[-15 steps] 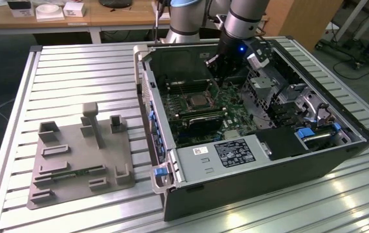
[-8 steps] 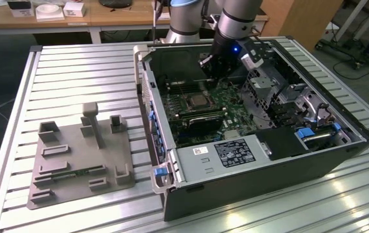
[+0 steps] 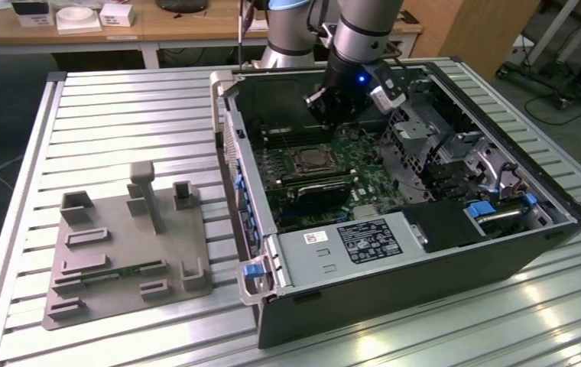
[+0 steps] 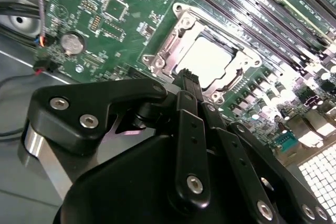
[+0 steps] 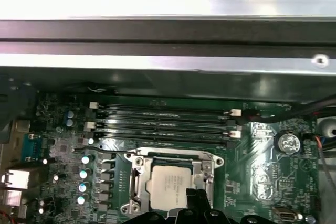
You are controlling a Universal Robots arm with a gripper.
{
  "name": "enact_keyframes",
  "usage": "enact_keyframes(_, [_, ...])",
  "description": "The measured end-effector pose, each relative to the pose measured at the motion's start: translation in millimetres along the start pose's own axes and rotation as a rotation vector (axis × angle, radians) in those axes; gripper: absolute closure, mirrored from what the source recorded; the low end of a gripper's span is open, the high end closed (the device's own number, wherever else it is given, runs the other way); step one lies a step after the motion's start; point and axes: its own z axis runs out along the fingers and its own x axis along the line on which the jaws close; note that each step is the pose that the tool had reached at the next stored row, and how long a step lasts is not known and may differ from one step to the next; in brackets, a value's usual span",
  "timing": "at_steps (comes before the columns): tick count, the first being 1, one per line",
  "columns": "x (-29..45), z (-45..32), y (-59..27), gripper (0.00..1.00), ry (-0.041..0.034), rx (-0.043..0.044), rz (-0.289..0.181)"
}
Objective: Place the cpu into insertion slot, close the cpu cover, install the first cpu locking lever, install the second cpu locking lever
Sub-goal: 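Close the cpu cover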
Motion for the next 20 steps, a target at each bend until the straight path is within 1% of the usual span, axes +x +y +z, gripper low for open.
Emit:
enact_keyframes(7, [10.8, 1.4, 0.6, 0.89, 0.0000, 0.0000, 0.000])
enact_keyframes(13, [20.2, 0.2, 1.0, 0.89, -0.0001, -0.0001, 0.000])
enact_keyframes(16, [26.7, -0.3, 1.5, 0.89, 0.0000, 0.0001, 0.000])
enact_keyframes(20, [38.3, 0.0, 2.2, 0.89, -0.0002, 0.0001, 0.000])
